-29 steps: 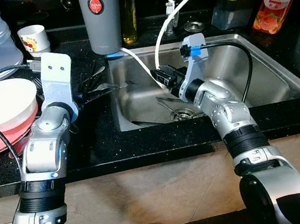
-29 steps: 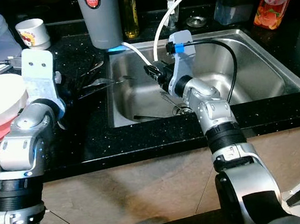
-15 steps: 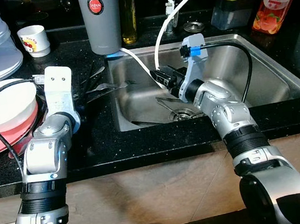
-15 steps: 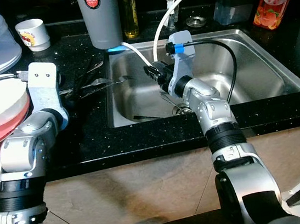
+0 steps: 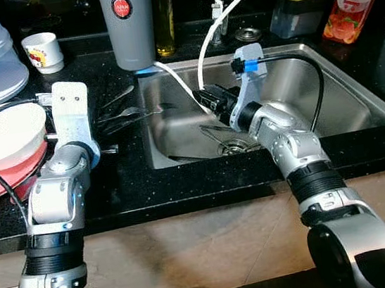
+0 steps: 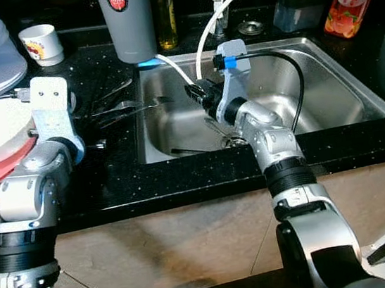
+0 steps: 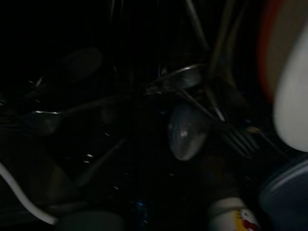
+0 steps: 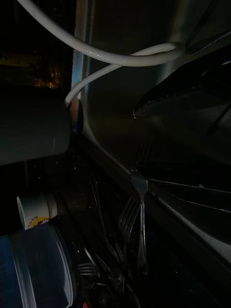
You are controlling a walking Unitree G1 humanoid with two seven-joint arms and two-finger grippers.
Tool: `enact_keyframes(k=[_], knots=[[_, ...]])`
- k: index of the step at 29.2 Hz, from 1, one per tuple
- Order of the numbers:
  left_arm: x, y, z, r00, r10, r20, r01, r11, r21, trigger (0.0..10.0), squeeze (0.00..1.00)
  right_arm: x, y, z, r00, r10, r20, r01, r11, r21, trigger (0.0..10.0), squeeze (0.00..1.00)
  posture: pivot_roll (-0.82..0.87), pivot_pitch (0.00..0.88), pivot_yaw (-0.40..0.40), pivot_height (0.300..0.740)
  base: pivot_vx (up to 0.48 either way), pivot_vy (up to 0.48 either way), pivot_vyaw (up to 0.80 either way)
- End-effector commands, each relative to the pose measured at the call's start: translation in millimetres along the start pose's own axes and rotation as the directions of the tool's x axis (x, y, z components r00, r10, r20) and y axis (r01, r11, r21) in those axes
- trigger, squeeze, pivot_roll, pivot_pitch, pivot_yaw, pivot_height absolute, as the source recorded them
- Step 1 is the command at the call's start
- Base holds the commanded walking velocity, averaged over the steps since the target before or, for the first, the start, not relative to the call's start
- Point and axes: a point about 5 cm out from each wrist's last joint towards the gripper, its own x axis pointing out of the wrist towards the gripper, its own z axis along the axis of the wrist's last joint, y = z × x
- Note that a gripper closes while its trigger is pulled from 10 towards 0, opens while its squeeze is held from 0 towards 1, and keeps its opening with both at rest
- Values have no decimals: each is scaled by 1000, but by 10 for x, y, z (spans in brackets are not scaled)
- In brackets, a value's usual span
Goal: Kitchen organization
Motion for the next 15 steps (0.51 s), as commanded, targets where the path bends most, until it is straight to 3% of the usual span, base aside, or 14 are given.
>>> enact_keyframes(k=[1, 7, 9, 12, 13, 14, 15], knots=[[-14, 45, 75, 999, 34, 41, -35, 999, 33, 0, 0, 1, 15, 27, 1000, 8, 12, -8, 1000, 5, 10000, 0, -7, 169, -14, 740, 0, 0, 0], [-33, 49, 203, 988, 46, 146, -56, 996, 66, 0, 0, 3, 13, 36, 1000, 6, 16, -7, 1000, 9, 10000, 0, -5, 171, -14, 740, 0, 0, 0], [-46, 18, 262, 980, 23, 196, -37, 997, 70, 0, 0, 4, 12, 40, 1000, 5, 18, -6, 1000, 11, 10000, 0, -5, 171, -14, 740, 0, 0, 0], [-111, -111, 423, 937, -74, 342, 58, 997, 59, 0, 0, 6, 8, 55, 1000, 0, 26, 0, 1000, 16, 10000, 0, -5, 170, -13, 740, 0, 0, 0], [-111, -111, 423, 937, -74, 342, 58, 997, 59, 0, 0, 6, 8, 55, 1000, 0, 26, 0, 1000, 16, 10000, 0, -5, 170, -13, 740, 0, 0, 0], [-225, -199, 586, 860, -141, 491, 191, 980, -53, 0, 0, 5, 2, 71, 999, -6, 34, 5, 1000, 24, 10000, 0, -6, 170, -12, 740, 0, 0, 0], [-264, -215, 630, 832, -151, 534, 228, 970, -81, 0, 0, 5, 0, 75, 999, -7, 37, 7, 1000, 26, 10000, 0, -6, 170, -12, 740, 0, 0, 0]])
